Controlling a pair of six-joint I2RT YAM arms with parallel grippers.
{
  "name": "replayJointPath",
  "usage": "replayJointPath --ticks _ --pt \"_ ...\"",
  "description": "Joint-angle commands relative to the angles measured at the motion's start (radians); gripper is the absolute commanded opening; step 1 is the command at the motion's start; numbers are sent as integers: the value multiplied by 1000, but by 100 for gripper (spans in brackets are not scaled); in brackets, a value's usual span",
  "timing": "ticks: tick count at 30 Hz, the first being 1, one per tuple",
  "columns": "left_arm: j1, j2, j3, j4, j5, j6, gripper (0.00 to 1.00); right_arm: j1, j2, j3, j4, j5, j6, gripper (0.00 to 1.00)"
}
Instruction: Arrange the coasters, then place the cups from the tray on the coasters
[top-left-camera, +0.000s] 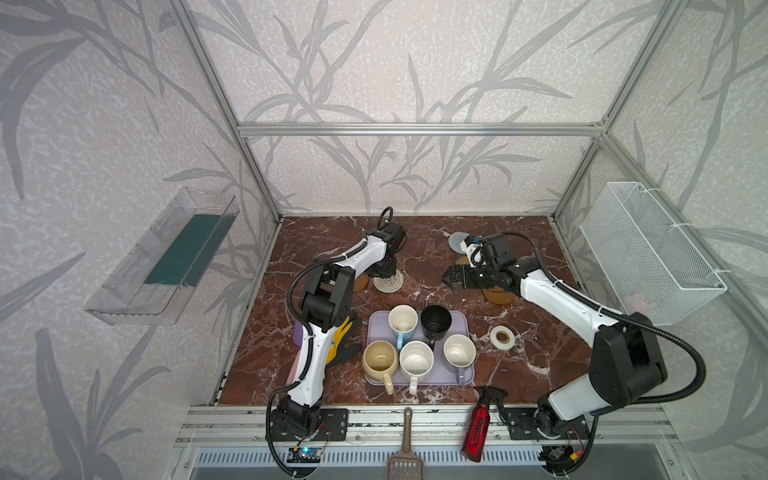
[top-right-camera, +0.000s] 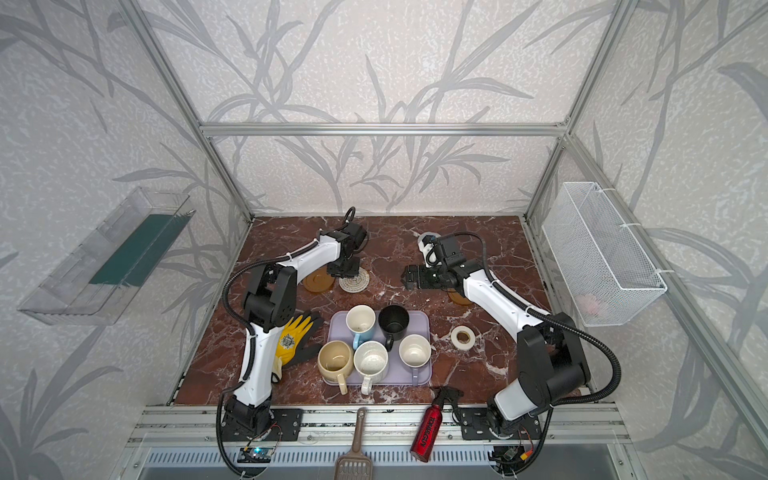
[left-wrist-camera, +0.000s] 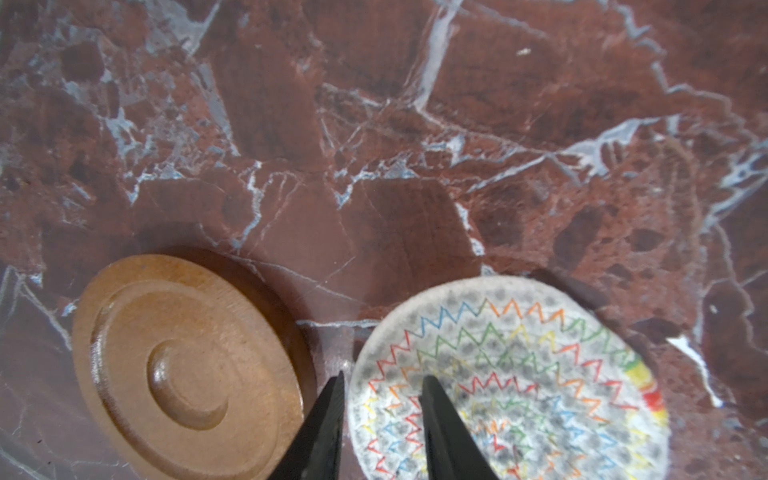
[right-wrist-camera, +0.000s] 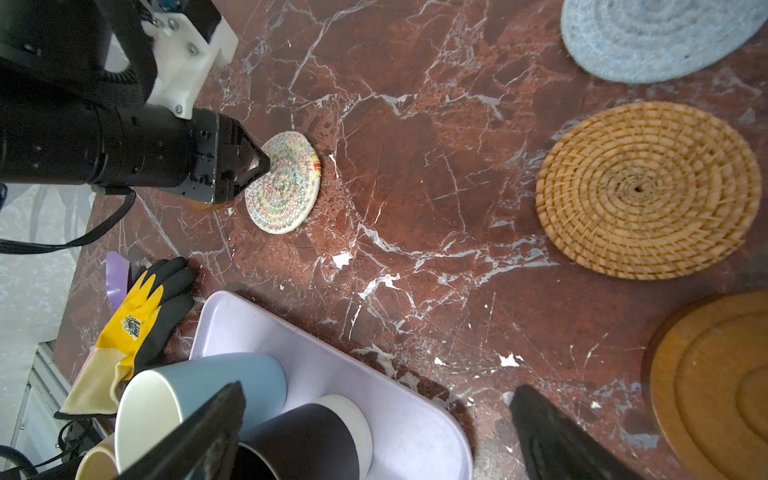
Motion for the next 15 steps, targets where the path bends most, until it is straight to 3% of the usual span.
replayJointPath --ticks 1,15 --pt "-6 -25 -8 -69 -7 -10 36 3 -32 -8 10 18 -1 100" --pt "-2 -109 7 -35 53 -16 46 2 -81 -31 1 97 3 99"
